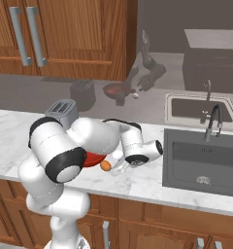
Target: Gather the eggs and milk located in the vicinity of the sink area and place them right next to the bowl.
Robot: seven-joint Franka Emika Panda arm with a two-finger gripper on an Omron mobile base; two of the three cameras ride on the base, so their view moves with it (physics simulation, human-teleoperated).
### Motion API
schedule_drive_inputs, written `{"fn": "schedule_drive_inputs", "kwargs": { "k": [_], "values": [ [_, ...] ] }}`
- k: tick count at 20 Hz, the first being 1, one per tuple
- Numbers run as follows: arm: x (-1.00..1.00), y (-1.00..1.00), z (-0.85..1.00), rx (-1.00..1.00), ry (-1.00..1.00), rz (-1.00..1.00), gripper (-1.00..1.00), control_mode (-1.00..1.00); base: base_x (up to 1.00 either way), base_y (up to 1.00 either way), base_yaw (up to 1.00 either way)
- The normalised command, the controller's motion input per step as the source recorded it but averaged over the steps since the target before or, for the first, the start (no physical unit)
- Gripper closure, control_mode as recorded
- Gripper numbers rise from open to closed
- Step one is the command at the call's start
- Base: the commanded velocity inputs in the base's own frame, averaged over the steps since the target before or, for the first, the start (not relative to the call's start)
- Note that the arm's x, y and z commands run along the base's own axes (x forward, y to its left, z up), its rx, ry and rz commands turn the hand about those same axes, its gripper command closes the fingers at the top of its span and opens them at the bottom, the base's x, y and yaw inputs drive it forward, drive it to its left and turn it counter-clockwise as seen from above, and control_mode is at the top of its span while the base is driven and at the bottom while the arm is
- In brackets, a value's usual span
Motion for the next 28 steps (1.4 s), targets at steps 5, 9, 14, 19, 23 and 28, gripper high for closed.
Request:
{"fn": "schedule_drive_inputs", "kwargs": {
  "k": [5,9,14,19,23,28],
  "values": [
    [0.20,-0.46,0.27,0.00,0.00,-0.01,-1.00,-1.00,0.00,0.00,0.00],
    [0.60,-0.06,0.11,0.02,-0.09,0.07,-1.00,-1.00,0.00,0.00,0.00],
    [0.22,0.09,0.00,0.00,-0.07,0.16,-1.00,-1.00,0.00,0.00,0.00],
    [-0.14,-0.09,0.02,0.00,-0.12,0.14,-1.00,-1.00,0.00,0.00,0.00],
    [-0.84,-0.08,0.43,-0.03,-0.09,0.12,-1.00,-1.00,0.00,0.00,0.00],
    [-0.84,0.02,0.71,-0.10,-0.15,0.19,-1.00,-1.00,0.00,0.00,0.00]
  ]
}}
